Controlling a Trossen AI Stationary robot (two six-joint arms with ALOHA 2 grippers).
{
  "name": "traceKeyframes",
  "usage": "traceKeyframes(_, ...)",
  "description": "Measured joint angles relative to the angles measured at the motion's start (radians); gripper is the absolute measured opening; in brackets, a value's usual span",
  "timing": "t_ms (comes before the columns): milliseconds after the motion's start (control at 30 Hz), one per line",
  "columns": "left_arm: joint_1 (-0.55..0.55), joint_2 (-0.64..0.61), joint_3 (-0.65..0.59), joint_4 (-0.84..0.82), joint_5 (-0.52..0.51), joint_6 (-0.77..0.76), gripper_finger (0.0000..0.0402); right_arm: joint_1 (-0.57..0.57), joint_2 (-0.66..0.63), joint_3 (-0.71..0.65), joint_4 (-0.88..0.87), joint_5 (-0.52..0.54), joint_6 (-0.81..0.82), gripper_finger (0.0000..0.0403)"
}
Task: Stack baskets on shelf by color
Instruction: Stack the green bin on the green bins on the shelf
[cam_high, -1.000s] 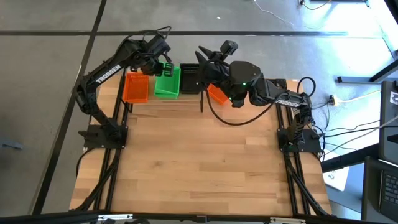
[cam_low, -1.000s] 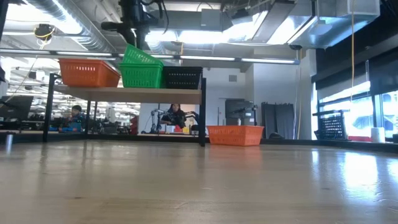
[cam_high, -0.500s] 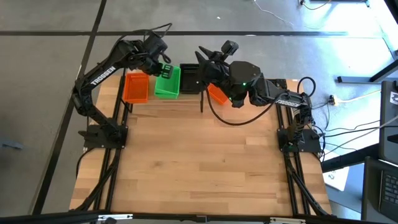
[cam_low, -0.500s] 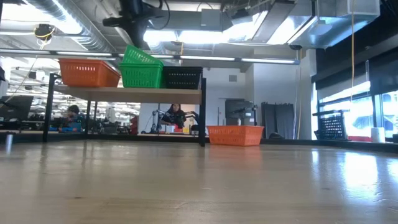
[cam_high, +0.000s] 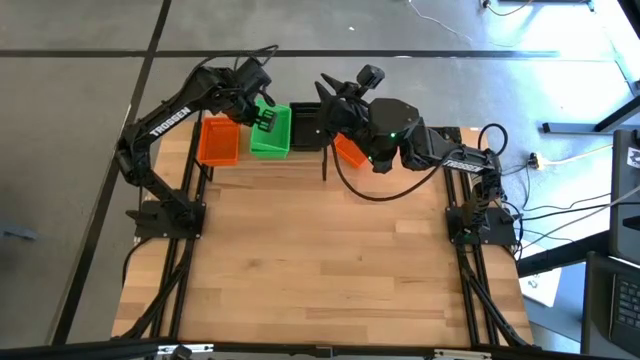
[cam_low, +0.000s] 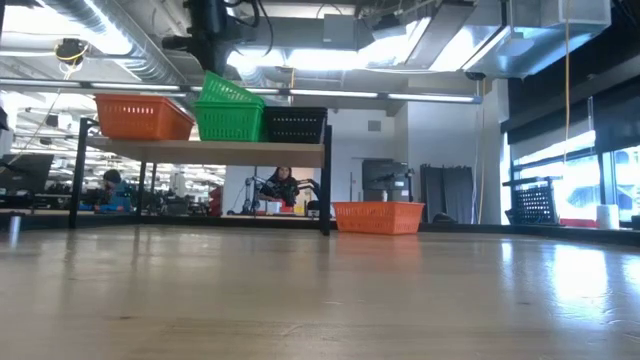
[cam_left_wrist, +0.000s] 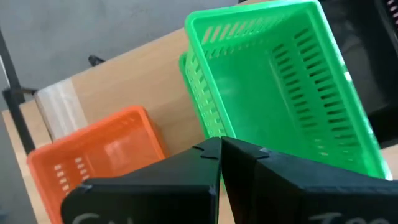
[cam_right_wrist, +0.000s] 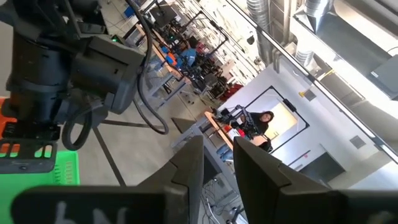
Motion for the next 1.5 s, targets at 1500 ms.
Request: traceKeyframes(1500, -0.019, -0.004, -0.002, 0.066, -0.054, 0.080, 0.0000, -0.035, 0.000, 0.000, 0.000, -0.003, 0.022, 0.0090)
